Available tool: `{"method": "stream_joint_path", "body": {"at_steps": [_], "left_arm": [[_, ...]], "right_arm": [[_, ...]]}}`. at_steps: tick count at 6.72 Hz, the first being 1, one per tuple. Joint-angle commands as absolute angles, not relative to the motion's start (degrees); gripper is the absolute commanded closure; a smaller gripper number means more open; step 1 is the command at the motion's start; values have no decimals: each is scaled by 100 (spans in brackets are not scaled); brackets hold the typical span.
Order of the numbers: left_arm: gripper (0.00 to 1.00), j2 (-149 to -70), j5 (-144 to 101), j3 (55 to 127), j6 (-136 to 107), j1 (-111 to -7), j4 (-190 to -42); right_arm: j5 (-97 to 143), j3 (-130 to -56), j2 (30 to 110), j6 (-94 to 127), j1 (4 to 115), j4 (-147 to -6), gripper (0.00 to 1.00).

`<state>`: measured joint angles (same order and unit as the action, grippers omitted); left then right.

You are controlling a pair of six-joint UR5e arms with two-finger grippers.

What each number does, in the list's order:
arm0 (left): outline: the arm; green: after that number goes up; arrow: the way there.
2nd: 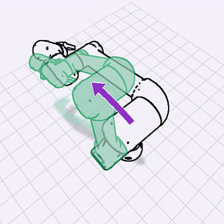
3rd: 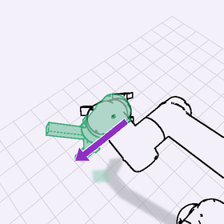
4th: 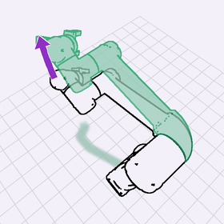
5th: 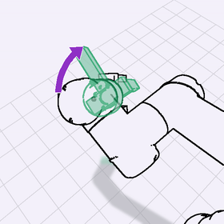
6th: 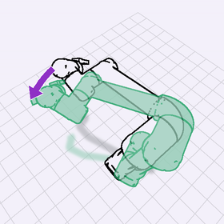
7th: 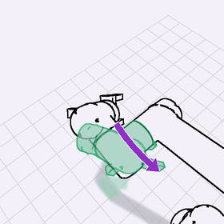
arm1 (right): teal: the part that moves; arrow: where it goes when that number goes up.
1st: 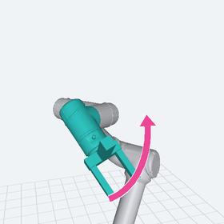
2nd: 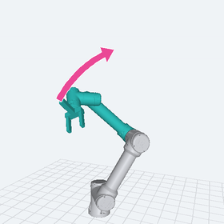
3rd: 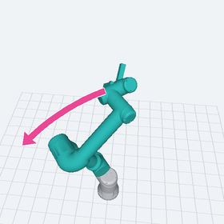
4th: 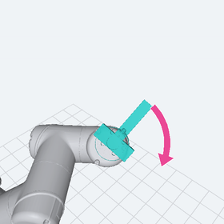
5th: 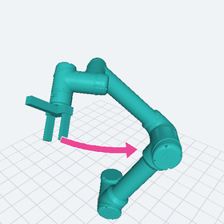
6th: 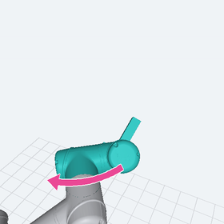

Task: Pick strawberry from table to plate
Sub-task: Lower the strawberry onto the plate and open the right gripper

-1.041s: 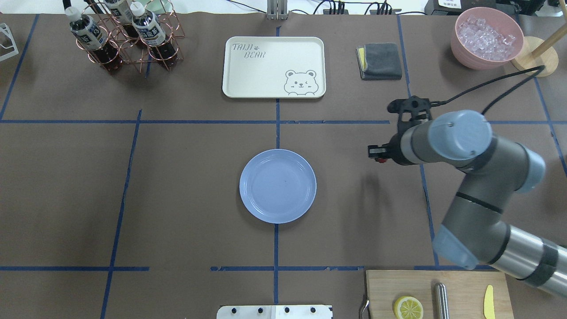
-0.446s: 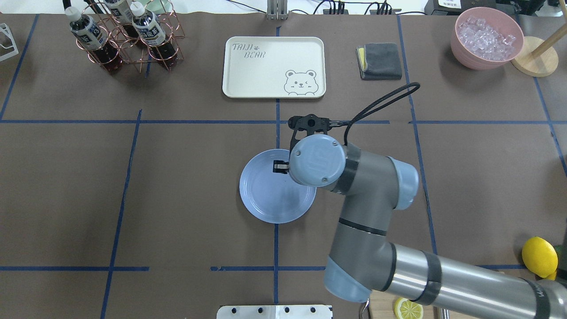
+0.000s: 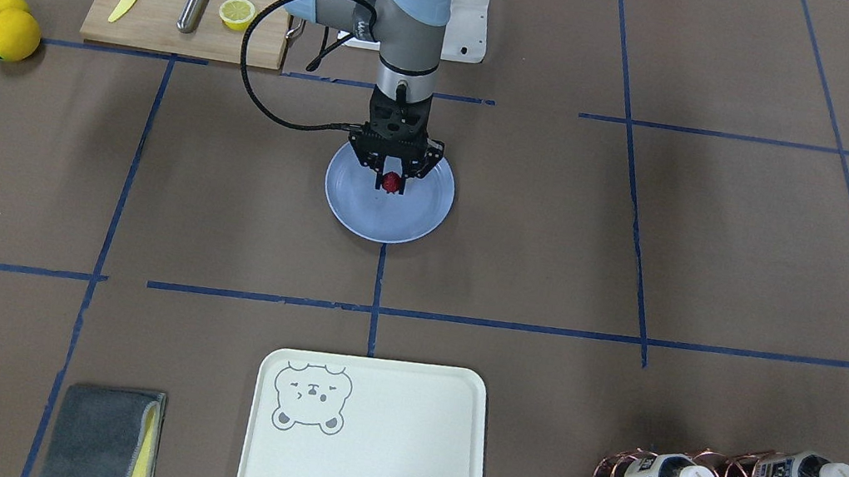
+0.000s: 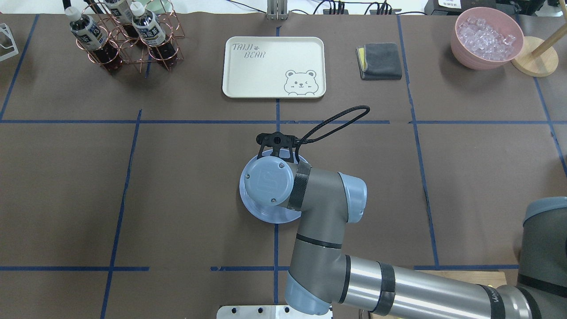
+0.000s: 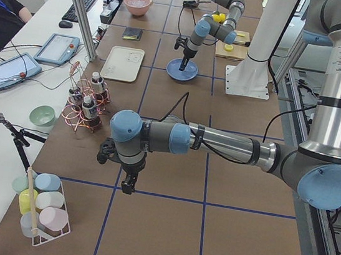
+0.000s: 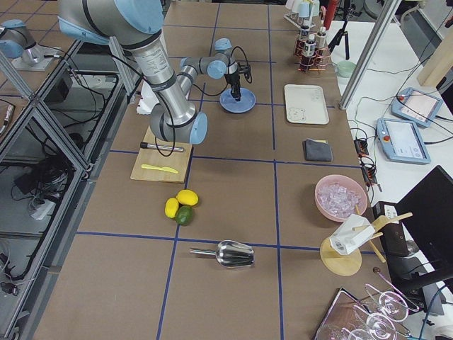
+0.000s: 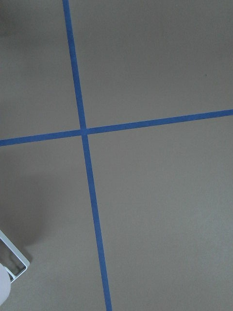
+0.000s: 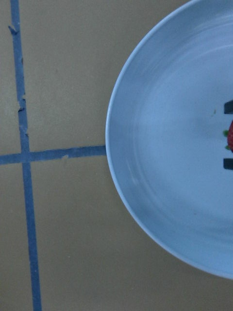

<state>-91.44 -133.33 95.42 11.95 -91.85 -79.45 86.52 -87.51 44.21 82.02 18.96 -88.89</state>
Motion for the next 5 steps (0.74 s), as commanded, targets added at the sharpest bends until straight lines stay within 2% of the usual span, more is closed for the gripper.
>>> {"method": "stream_joint_path", "body": {"at_steps": [1, 2, 5], "left_arm": [[0, -9141, -13333, 9536, 1195, -9185, -7945], [0, -9132, -13333, 9527, 1195, -9185, -7945], [0, -9132, -13333, 9536, 1195, -9185, -7945]], "right_arm": [[8604, -8666, 4412, 8218, 1846, -8886, 100], [8604, -8666, 4412, 8209, 1854, -8886, 100], [8596, -8675, 4438, 8112, 1854, -8894, 0]]}}
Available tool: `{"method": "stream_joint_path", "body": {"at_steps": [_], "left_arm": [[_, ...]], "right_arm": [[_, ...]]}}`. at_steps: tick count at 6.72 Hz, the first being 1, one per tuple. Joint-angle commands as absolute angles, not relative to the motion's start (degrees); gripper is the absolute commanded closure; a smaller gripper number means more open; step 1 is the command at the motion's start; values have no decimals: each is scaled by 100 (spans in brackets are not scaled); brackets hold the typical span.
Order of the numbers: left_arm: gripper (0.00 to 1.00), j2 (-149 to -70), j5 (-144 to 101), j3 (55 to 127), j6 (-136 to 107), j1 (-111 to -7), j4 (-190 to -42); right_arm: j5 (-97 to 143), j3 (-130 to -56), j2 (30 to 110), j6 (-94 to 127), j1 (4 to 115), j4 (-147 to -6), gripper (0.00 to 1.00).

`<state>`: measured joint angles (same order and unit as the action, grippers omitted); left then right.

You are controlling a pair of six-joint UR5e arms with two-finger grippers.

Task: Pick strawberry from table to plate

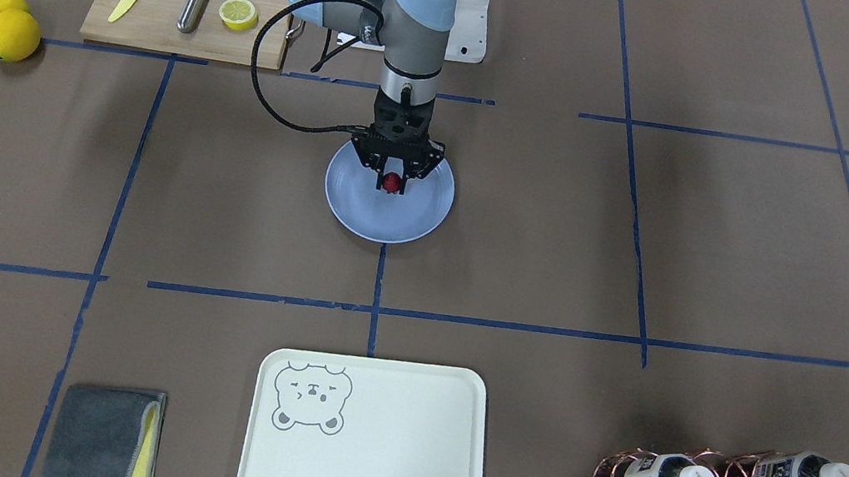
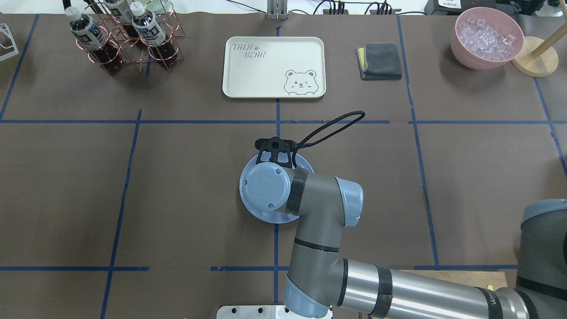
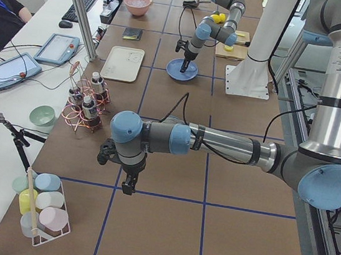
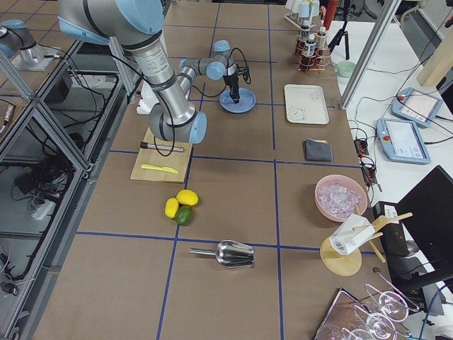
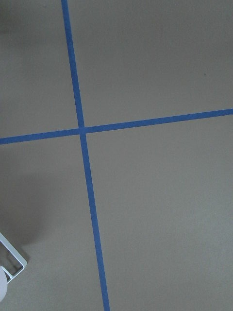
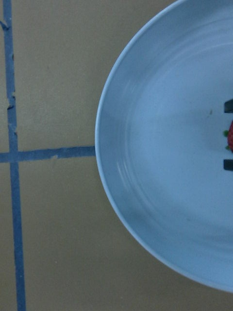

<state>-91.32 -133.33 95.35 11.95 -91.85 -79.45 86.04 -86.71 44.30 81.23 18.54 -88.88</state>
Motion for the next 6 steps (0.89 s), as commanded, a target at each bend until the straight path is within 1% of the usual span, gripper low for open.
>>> {"method": "stream_joint_path", "body": {"at_steps": [1, 2, 3, 4, 5, 6], "left_arm": [[0, -9132, -13333, 9536, 1195, -9185, -7945], [0, -9132, -13333, 9545, 1195, -9193, -7945], [0, -9132, -13333, 9545, 1195, -9185, -7945], [0, -9141, -13324, 9545, 1195, -9185, -7945], [0, -9175, -13316, 9545, 1187, -9185, -7937], [0, -9150, -13255, 9475, 1187, -9167, -7910]], "right_arm": [[8613, -8788, 4386, 8086, 1898, -8886, 0], [8718, -9215, 4386, 8060, 2125, -8947, 0], [9206, -9777, 4429, 7625, 2562, -9591, 0], [9820, -10530, 4856, 6715, 3262, -10007, 0], [10618, -10912, 5461, 5636, 4122, -9993, 0], [11409, -11020, 6293, 3981, 5088, -9950, 0]]}}
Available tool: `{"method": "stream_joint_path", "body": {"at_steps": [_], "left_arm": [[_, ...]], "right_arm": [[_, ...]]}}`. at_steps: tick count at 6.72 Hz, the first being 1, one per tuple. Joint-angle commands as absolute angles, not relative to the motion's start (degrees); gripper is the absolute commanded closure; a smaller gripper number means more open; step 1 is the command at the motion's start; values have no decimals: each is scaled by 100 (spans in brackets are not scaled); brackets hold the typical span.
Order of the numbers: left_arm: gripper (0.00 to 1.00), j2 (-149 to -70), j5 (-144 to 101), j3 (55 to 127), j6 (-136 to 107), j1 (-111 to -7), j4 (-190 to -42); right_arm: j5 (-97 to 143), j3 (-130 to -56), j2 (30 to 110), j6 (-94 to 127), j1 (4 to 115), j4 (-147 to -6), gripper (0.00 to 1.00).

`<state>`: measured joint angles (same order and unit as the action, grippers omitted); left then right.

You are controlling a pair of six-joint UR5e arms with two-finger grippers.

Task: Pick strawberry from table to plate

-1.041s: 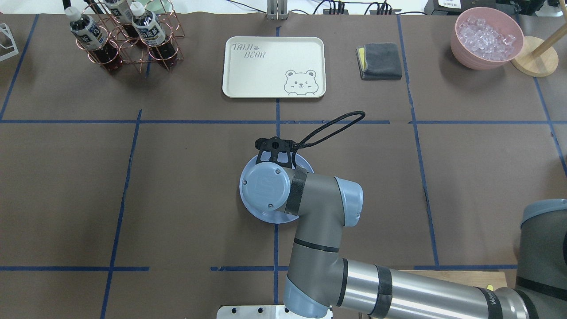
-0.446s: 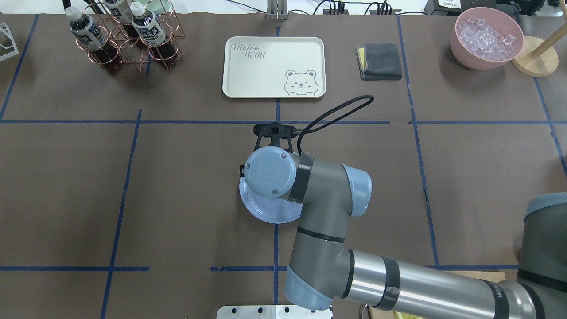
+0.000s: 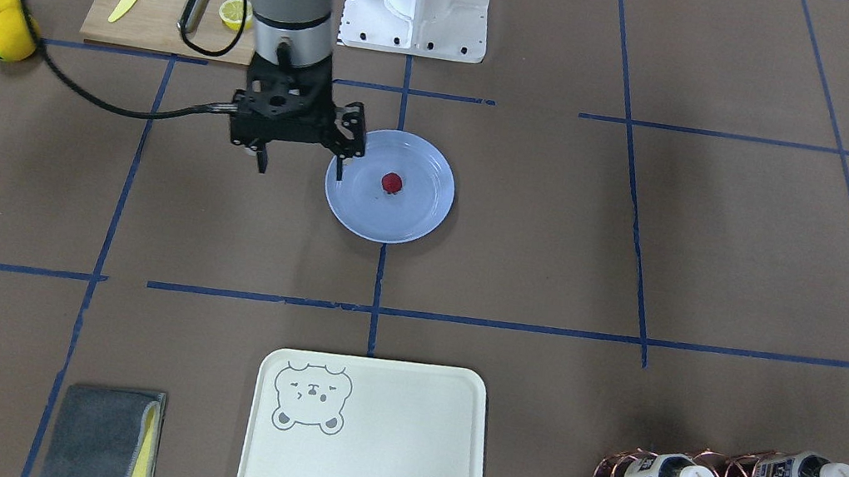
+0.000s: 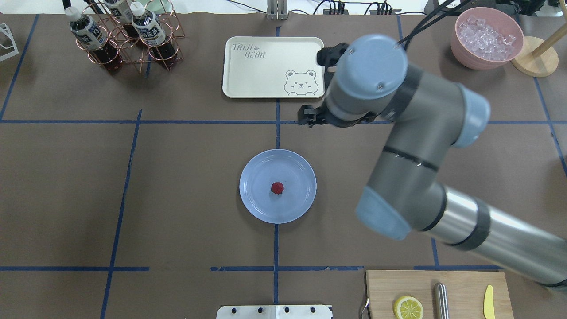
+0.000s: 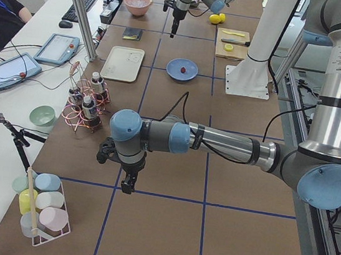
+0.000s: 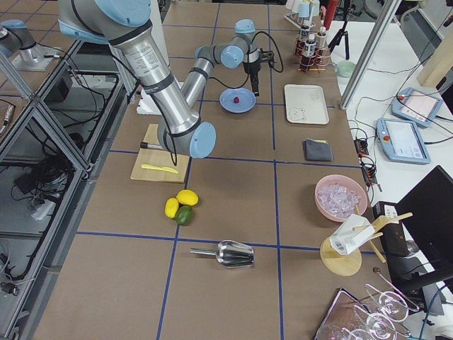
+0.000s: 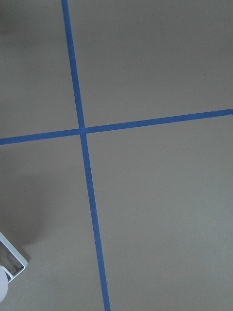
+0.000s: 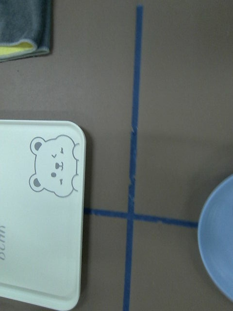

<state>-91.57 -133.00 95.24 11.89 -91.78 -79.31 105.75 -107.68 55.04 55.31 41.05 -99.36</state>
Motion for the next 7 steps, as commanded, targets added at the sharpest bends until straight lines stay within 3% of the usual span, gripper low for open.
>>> {"method": "stream_joint_path", "body": {"at_steps": [1, 2, 4, 7], "left_arm": [[0, -9141, -13245, 9509, 1187, -9167, -7910], [0, -9158, -13245, 9545, 1187, -9167, -7919], [0, -9132, -13245, 9703, 1187, -9176, -7910], [0, -9106, -13245, 9817, 1195, -9176, -7910]], "right_arm": [[11956, -10995, 7154, 2285, 6098, -9967, 0], [12527, -10821, 7937, 1102, 7231, -9967, 0], [12047, -10435, 9205, 853, 8066, -9923, 0], [12941, -10309, 9833, -428, 8786, -9475, 0]]}}
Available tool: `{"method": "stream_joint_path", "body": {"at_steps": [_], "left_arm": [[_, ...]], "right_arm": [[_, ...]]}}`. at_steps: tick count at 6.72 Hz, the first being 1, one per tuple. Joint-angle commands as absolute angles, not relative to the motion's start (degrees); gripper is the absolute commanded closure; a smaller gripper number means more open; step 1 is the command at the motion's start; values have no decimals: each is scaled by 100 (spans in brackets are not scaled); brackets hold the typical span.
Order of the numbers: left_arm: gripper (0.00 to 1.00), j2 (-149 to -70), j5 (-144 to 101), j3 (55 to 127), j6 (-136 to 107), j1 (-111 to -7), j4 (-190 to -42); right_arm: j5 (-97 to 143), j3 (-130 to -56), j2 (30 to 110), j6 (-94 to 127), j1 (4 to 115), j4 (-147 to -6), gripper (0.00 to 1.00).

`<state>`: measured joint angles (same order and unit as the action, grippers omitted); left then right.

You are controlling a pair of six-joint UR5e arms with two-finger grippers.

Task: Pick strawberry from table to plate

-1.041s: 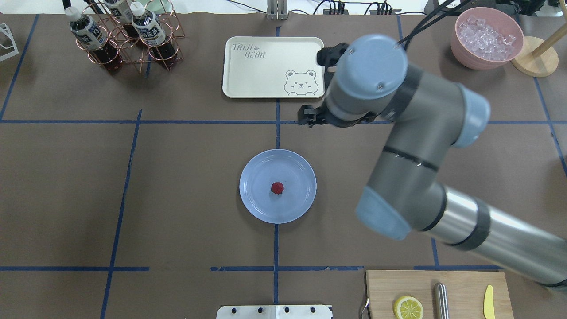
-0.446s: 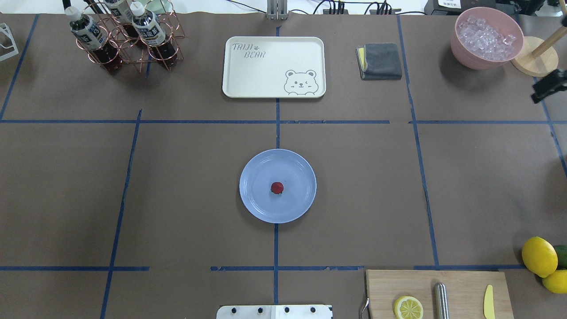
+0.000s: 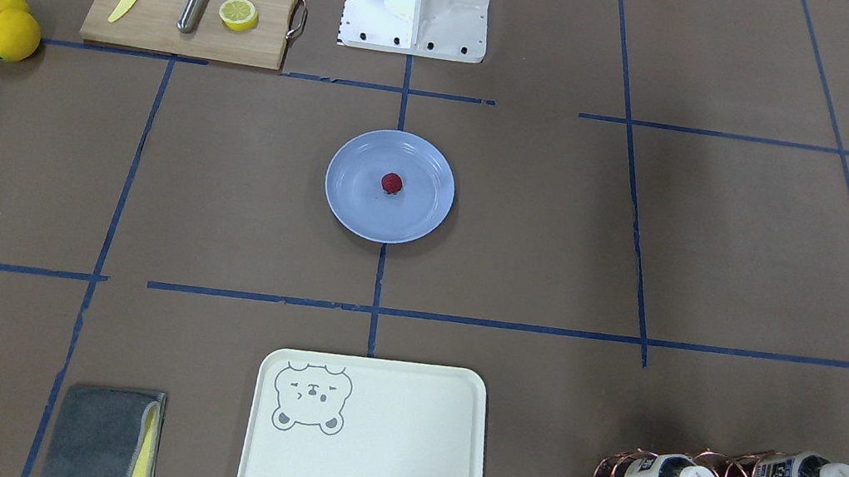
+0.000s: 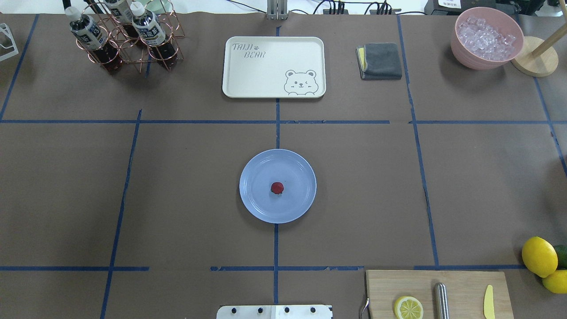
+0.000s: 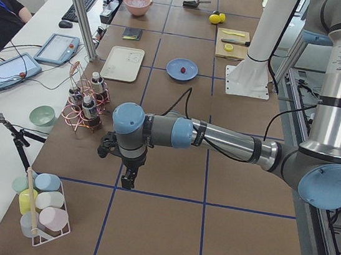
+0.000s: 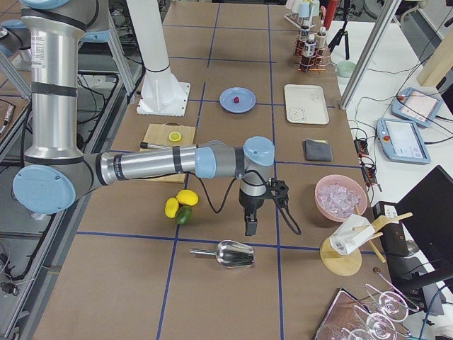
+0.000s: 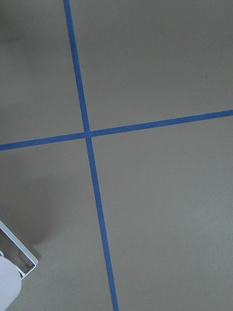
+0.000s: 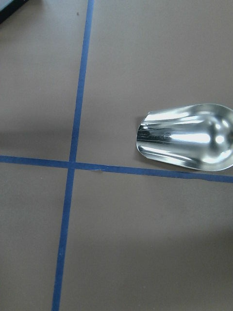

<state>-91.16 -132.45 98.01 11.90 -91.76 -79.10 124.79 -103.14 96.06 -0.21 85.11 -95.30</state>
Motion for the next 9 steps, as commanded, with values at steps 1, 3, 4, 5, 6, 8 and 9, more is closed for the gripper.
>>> {"method": "stream_joint_path", "body": {"at_steps": [1, 3, 4, 5, 6, 8, 9], "left_arm": [[0, -9097, -13254, 9739, 1187, -9167, -7893], [0, -8904, -13315, 9712, 1169, -9167, -7875], [0, -8903, -13315, 9712, 1169, -9167, -7892], [0, -8895, -13315, 9721, 1169, -9167, -7901], [0, -8895, -13315, 9729, 1178, -9158, -7910], [0, -8903, -13324, 9747, 1187, -9167, -7936], [0, -8912, -13324, 9747, 1187, -9167, -7945]], "right_arm": [[13146, -10344, 9887, -439, 8893, -9466, 0], [13306, -10406, 9888, -378, 8903, -9466, 0], [13281, -10406, 9879, -361, 8903, -9466, 0], [13272, -10415, 9870, -360, 8903, -9457, 0], [13271, -10406, 9853, -352, 8903, -9457, 0], [13263, -10380, 9835, -352, 8903, -9457, 0], [13263, -10371, 9818, -352, 8903, -9457, 0]]}}
